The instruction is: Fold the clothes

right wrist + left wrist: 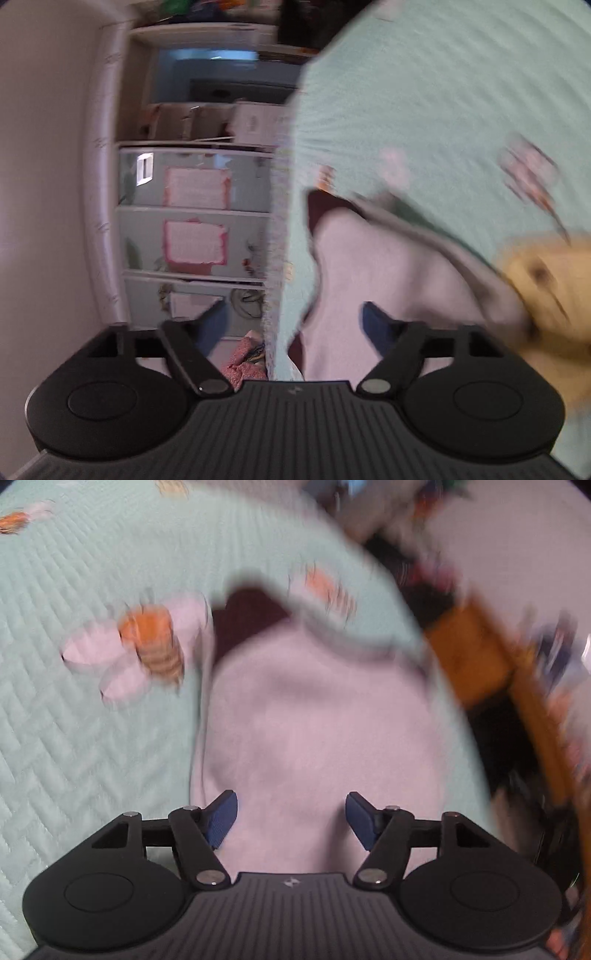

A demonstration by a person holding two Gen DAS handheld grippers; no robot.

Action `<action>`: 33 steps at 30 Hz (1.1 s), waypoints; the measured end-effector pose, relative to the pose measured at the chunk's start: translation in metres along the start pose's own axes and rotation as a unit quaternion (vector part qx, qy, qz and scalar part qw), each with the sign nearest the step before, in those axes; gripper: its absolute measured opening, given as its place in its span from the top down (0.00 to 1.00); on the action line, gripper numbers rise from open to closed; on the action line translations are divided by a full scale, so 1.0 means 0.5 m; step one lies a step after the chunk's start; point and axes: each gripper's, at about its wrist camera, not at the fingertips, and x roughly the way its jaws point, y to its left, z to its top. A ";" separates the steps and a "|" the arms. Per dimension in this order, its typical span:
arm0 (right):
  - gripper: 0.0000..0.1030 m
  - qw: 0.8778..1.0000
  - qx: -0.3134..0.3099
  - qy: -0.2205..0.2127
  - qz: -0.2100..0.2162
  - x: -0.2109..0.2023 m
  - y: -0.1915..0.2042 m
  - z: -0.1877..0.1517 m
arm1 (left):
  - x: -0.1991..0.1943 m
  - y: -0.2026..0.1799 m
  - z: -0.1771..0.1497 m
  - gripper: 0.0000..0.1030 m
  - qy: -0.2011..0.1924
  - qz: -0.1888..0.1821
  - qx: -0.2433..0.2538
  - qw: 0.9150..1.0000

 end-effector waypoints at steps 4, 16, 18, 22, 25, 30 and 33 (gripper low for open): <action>0.31 0.999 0.014 0.002 -0.048 0.004 -0.032 -0.016 | -0.030 -0.026 0.008 0.34 0.023 0.023 0.022 0.999; 0.20 0.876 -0.356 0.091 -0.312 0.036 0.252 -0.227 | -0.192 -0.033 -0.034 0.34 0.106 0.101 0.047 0.988; 0.20 0.853 -0.378 0.123 -0.339 0.043 0.291 -0.256 | -0.205 -0.040 -0.019 0.34 0.136 0.114 0.043 0.983; 0.20 0.799 -0.436 0.167 -0.379 0.063 0.391 -0.292 | -0.265 -0.101 0.038 0.31 0.122 0.101 0.060 0.986; 0.16 0.764 -0.478 0.176 -0.396 0.078 0.463 -0.303 | -0.300 -0.166 0.094 0.21 0.108 0.112 0.083 0.984; 0.15 0.722 -0.494 0.209 -0.437 0.125 0.526 -0.283 | -0.303 -0.222 0.151 0.19 0.131 0.154 0.097 0.975; 0.15 0.729 -0.469 0.230 -0.442 0.145 0.530 -0.258 | -0.295 -0.224 0.152 0.19 0.147 0.175 0.091 0.969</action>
